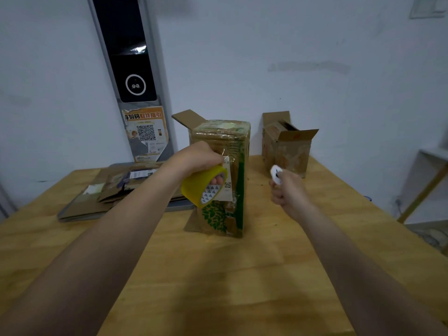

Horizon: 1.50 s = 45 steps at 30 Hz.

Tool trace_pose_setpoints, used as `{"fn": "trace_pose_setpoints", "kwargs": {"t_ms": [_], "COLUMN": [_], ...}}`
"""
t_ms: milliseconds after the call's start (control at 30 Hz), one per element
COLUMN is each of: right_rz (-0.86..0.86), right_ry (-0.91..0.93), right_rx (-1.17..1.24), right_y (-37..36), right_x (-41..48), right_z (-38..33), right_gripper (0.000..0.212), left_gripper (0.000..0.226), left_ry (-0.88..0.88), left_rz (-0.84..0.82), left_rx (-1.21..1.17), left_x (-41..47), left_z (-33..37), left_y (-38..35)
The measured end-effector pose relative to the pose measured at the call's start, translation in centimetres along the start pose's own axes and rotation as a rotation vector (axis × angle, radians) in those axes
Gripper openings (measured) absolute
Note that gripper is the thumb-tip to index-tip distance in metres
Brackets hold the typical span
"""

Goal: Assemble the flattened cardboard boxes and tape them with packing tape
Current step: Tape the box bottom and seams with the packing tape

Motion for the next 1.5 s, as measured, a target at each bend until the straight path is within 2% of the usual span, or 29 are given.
{"fn": "trace_pose_setpoints", "kwargs": {"t_ms": [67,200,300,433,700,767,833,967,1067,1200,1333,1500], "right_rz": [-0.039,-0.002,-0.094,-0.108,-0.031,-0.037,-0.071,-0.127,-0.179,-0.342,-0.386,-0.426], "right_ry": [0.191,0.693,0.906,1.028,1.064,1.079,1.071,1.04,0.956,0.611,0.201,-0.018], "right_rx": [-0.128,-0.748,-1.028,-1.26,-1.461,-1.464,-1.461,-1.437,-1.353,-1.379,-1.574,-1.638], "right_y": [-1.0,-3.3,-5.4,-7.4,-9.1,-9.0,-8.4,-6.4,-3.7,0.1,3.0,3.6], "right_x": [-0.9,-3.3,-4.5,-4.2,-3.1,-2.8,-2.5,-2.0,-1.4,-0.4,0.7,2.0], "right_z": [-3.1,-6.5,-6.7,-6.2,-6.5,-6.5,-6.5,-5.7,-4.4,-1.0,4.9,6.9], "right_gripper": [0.024,0.025,0.02,0.027,0.031,0.03,0.03,0.028,0.03,0.038,0.022,0.041], "left_gripper": [0.026,0.024,0.028,0.034,0.033,0.03,0.029,0.028,0.03,0.031,0.029,0.026], "left_ry": [-0.005,-0.057,-0.091,-0.114,-0.102,-0.105,-0.096,-0.044,0.008,0.016,0.032,0.031], "left_rz": [0.006,0.049,0.073,0.202,0.106,0.149,0.181,0.142,0.157,0.1,0.09,0.087], "left_rx": [-0.01,-0.031,-0.024,0.124,0.062,0.082,0.104,0.13,0.252,0.124,0.029,-0.062], "left_x": [0.0,0.0,0.0,0.3,0.0,0.3,0.7,1.1,1.1,0.7,0.5,0.1], "left_z": [0.0,-0.2,-0.3,-0.5,-0.9,-0.9,-0.9,-0.8,-1.3,-2.0,-2.5,-3.2], "left_y": [0.0,-0.1,-0.1,0.1,0.2,0.4,0.6,0.6,0.2,-0.5,-0.6,-0.5]}}
Point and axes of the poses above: each hand's wrist, its own x-axis towards the middle knuckle, its own y-axis out of the back of the hand, z = x × y, the point moved 2 cm from there along x, towards the middle knuckle, and after that the axes turned 6 degrees about -z, right-handed, at the moved point
